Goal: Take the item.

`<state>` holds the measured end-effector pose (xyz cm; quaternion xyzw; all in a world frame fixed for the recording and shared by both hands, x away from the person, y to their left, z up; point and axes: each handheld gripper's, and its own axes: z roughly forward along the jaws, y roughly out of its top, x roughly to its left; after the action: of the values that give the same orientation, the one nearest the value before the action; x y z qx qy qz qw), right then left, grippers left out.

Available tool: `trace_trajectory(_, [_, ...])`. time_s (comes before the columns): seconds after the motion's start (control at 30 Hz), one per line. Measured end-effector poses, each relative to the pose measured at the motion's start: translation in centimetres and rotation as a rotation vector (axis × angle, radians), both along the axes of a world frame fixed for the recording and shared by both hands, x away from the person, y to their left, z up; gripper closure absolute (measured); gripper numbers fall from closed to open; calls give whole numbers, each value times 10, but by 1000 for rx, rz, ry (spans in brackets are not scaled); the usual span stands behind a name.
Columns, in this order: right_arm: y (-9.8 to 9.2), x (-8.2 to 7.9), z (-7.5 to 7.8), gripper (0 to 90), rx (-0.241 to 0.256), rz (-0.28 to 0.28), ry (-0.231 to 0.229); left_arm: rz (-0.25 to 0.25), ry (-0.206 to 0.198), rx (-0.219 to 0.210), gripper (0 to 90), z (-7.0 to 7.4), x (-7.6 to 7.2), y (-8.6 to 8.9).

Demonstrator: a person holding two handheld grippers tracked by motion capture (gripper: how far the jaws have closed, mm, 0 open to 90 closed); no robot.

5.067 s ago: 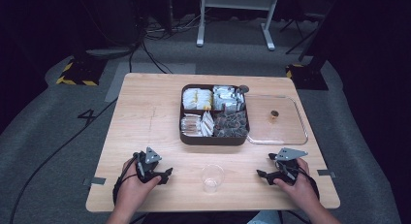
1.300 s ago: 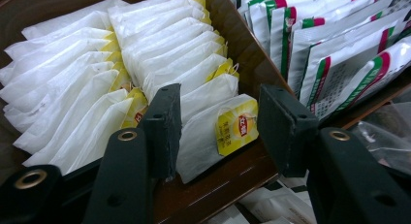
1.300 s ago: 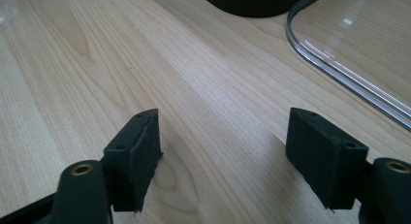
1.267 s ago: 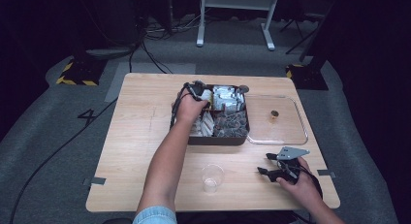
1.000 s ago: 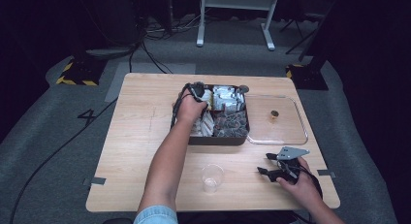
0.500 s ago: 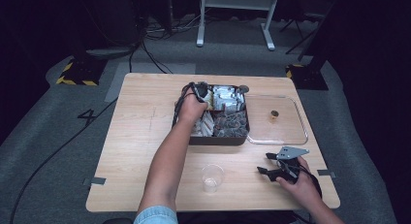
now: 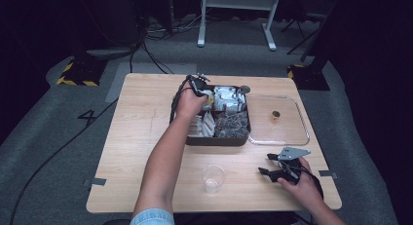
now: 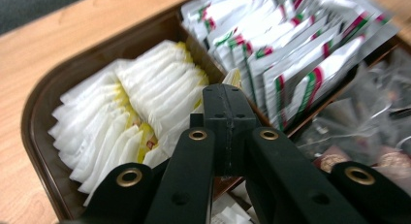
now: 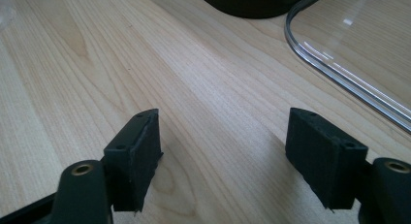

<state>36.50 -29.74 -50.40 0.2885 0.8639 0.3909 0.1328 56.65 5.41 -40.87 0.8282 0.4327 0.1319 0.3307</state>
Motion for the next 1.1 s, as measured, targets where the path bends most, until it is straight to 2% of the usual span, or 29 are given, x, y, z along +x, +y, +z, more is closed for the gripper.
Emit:
trace_trajectory(0.03, [0,0,0,289,0,0,0,-2,-18,-14,900,4,-1,1])
trace_trajectory(0.1, [0,0,0,289,0,0,0,-11,-28,-21,900,9,-3,3])
trace_trajectory(0.47, [0,0,0,289,0,0,0,-51,-61,-61,900,31,-14,18])
trace_trajectory(0.5, [0,0,0,289,1,-1,3,-58,-74,-68,900,36,-18,21])
trace_trajectory(0.73, [0,0,0,290,0,-1,1,-103,-100,-98,900,56,-37,33])
trace_trajectory(0.93, [0,-1,0,295,-1,-3,-2,-127,-118,-103,900,70,-54,42])
trace_trajectory(1.0, [0,-1,0,295,-1,-3,-2,-148,-130,-109,900,78,-66,46])
trace_trajectory(1.03, [0,-1,0,295,-1,-3,-2,-148,-130,-109,900,78,-66,46])
trace_trajectory(1.1, [0,-1,0,295,-1,-3,-2,-170,-132,-133,900,83,-79,48])
